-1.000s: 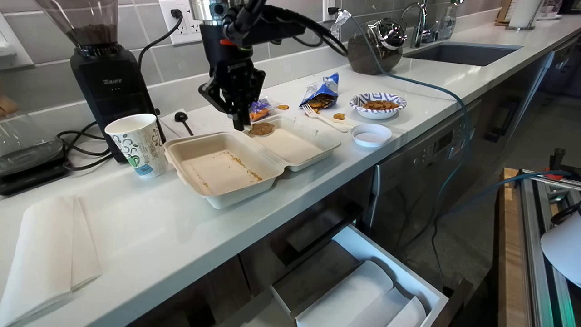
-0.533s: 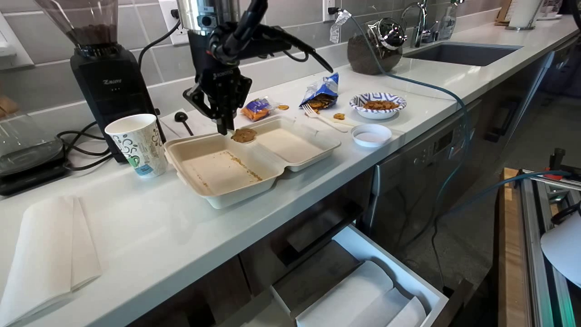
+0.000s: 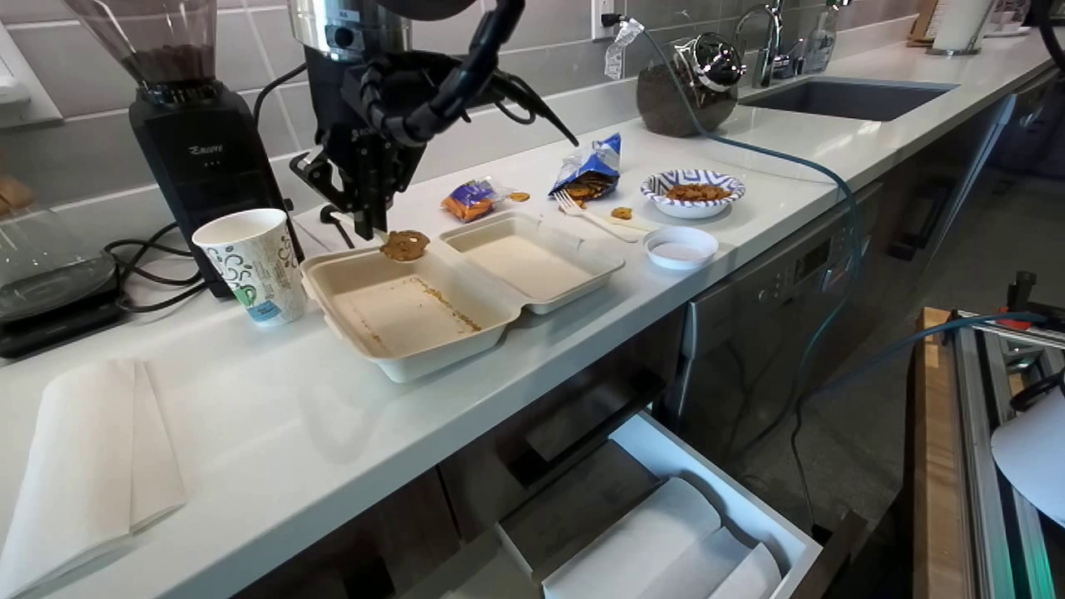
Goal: Pour the contents in the white object onto the container
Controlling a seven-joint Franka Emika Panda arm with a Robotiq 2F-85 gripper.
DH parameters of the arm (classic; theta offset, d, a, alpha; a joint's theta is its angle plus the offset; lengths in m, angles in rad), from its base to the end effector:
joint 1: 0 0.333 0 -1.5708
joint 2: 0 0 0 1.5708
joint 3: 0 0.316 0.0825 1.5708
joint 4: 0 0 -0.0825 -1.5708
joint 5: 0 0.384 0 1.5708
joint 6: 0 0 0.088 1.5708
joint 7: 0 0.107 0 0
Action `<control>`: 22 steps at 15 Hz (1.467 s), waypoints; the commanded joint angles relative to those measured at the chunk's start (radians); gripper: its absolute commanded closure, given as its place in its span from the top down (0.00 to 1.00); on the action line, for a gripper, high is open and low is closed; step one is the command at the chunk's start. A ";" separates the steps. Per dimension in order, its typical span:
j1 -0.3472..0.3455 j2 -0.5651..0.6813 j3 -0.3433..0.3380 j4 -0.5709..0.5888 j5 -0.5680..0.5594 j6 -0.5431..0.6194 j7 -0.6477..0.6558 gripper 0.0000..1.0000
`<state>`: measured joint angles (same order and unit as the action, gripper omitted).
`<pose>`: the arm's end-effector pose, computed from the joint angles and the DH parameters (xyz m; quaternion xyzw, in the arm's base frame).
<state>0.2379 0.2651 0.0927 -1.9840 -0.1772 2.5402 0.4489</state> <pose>0.5942 0.2033 0.3630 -0.9881 -0.0031 -0.1532 0.0106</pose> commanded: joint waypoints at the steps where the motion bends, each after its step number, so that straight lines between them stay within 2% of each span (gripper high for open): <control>1: 0.024 -0.028 -0.029 -0.049 -0.057 0.093 0.034 0.04; 11: -0.004 -0.085 -0.028 -0.151 -0.002 0.287 -0.037 0.04; 22: -0.062 -0.113 0.059 -0.221 0.211 0.472 -0.295 0.04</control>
<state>0.2001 0.1741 0.1160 -2.1644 -0.0266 2.9623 0.2228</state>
